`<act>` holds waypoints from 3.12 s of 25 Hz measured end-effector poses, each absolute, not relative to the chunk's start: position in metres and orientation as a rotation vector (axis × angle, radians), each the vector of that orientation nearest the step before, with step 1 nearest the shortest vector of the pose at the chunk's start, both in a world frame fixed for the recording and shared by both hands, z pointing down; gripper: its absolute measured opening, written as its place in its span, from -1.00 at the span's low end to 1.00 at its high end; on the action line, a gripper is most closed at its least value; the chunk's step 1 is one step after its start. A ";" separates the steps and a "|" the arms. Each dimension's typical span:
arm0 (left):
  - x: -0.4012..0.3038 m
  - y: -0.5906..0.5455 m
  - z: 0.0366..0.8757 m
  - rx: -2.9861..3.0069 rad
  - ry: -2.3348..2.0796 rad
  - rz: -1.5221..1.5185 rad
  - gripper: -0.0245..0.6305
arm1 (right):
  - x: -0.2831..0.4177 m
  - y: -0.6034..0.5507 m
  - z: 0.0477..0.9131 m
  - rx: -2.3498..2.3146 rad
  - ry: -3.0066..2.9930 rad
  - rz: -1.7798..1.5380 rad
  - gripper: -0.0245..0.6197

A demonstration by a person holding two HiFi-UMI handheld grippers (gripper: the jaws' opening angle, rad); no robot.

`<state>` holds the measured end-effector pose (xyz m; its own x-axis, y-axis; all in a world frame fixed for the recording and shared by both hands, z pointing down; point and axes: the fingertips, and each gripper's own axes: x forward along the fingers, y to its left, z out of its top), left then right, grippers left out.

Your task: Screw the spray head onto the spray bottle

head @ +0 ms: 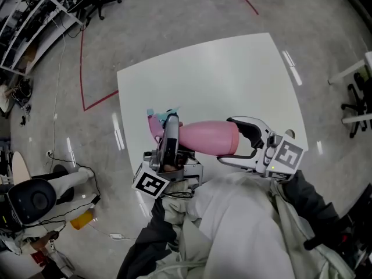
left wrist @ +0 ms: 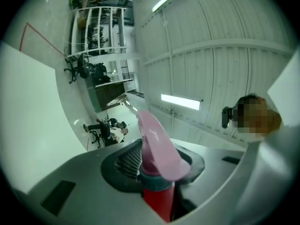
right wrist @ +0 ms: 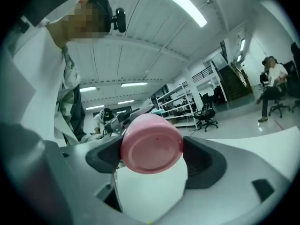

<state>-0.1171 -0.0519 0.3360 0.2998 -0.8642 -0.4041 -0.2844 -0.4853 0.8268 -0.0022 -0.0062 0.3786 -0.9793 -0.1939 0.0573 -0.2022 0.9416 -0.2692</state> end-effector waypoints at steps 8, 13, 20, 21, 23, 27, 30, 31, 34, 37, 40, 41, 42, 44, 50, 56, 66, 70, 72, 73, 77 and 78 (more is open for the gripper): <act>-0.106 -0.062 0.363 2.455 -1.564 -0.503 -0.54 | 0.019 -0.012 0.463 0.554 -2.889 0.496 0.28; -0.056 -0.099 0.426 2.789 -1.621 0.104 -0.54 | 0.032 -0.024 0.500 0.661 -2.825 0.700 0.28; -0.017 -0.132 0.467 2.851 -1.494 0.203 -0.54 | 0.040 -0.013 0.505 0.701 -2.775 0.734 0.28; -0.014 -0.134 0.468 2.846 -1.500 0.188 -0.54 | 0.042 -0.013 0.506 0.711 -2.768 0.743 0.28; -0.012 -0.139 0.469 2.836 -1.508 0.150 -0.54 | 0.045 -0.014 0.511 0.728 -2.761 0.752 0.28; -0.009 -0.140 0.477 2.852 -1.460 0.120 0.03 | 0.039 -0.020 0.516 0.752 -2.775 0.762 0.28; -0.008 -0.128 0.477 2.884 -1.447 0.151 0.16 | 0.038 -0.020 0.518 0.758 -2.776 0.755 0.28; -0.009 -0.124 0.475 2.895 -1.458 0.155 0.16 | 0.038 -0.020 0.520 0.758 -2.771 0.754 0.28; -0.023 -0.108 0.469 2.843 -1.502 0.096 0.16 | 0.039 -0.018 0.525 0.742 -2.757 0.761 0.28; -0.053 -0.081 0.472 2.698 -1.554 0.063 0.16 | 0.037 -0.014 0.530 0.718 -2.754 0.795 0.28; -0.084 -0.051 0.486 2.589 -1.639 0.169 0.15 | 0.033 -0.013 0.533 0.700 -2.749 0.786 0.27; -0.092 -0.042 0.493 2.557 -1.663 0.219 0.05 | 0.031 -0.013 0.532 0.689 -2.748 0.774 0.27; -0.100 -0.033 0.499 2.515 -1.696 0.253 -0.28 | 0.027 -0.012 0.532 0.671 -2.745 0.757 0.27; -0.115 -0.020 0.507 2.407 -1.783 0.259 -0.71 | 0.019 -0.007 0.532 0.615 -2.732 0.709 0.27; -0.124 -0.010 0.502 2.268 -1.870 0.110 -0.91 | 0.014 -0.029 0.517 0.718 -2.779 0.698 -0.07; -0.108 -0.007 0.503 2.264 -1.839 0.082 -0.90 | 0.033 -0.058 0.482 0.888 -2.895 0.815 -0.92; -0.096 -0.003 0.516 2.215 -1.773 0.065 -0.90 | 0.010 -0.036 0.507 0.775 -2.819 0.701 -0.94; -0.097 -0.004 0.522 2.201 -1.758 0.075 -0.90 | 0.009 -0.036 0.511 0.771 -2.803 0.702 -0.94; -0.097 -0.004 0.525 2.202 -1.750 0.080 -0.90 | 0.009 -0.036 0.513 0.773 -2.798 0.699 -0.94; -0.096 -0.004 0.526 2.205 -1.746 0.082 -0.90 | 0.009 -0.035 0.515 0.775 -2.796 0.698 -0.94; -0.093 -0.003 0.531 2.219 -1.734 0.099 -0.90 | 0.010 -0.035 0.521 0.782 -2.787 0.708 -0.94; -0.092 -0.003 0.531 2.221 -1.732 0.104 -0.91 | 0.011 -0.034 0.522 0.783 -2.784 0.713 -0.94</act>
<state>-0.0923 -0.0030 0.5315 0.2618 -0.9316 0.2520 -0.9551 -0.2126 0.2064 0.0108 -0.0344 0.5223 -0.8493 -0.4495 0.2768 -0.5272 0.7489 -0.4016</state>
